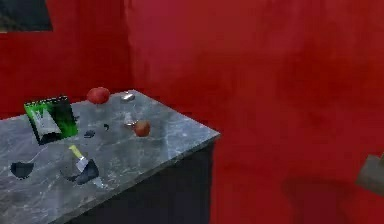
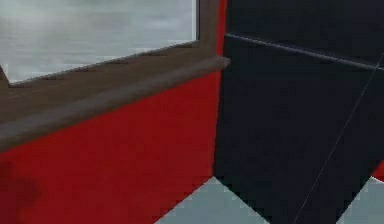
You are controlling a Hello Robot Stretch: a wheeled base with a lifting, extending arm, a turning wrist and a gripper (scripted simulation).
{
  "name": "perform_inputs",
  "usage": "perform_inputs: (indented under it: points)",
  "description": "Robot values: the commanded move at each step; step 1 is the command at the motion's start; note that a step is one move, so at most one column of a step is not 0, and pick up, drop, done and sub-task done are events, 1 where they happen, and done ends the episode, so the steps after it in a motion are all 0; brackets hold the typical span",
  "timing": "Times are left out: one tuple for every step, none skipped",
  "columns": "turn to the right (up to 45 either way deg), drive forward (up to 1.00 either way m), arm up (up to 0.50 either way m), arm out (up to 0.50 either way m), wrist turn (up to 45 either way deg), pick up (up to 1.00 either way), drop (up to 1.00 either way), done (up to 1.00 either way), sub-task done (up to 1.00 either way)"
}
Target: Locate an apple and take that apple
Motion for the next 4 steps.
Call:
perform_inputs:
  points:
    - [-45.0,0.0,0.0,0.0,0.0,0.0,0.0,0.0,0.0]
    - [-45.0,0.0,0.0,0.0,0.0,0.0,0.0,0.0,0.0]
    - [-12.0,0.0,0.0,0.0,0.0,0.0,0.0,0.0,0.0]
    - [45.0,0.0,0.0,0.0,0.0,0.0,0.0,0.0,0.0]
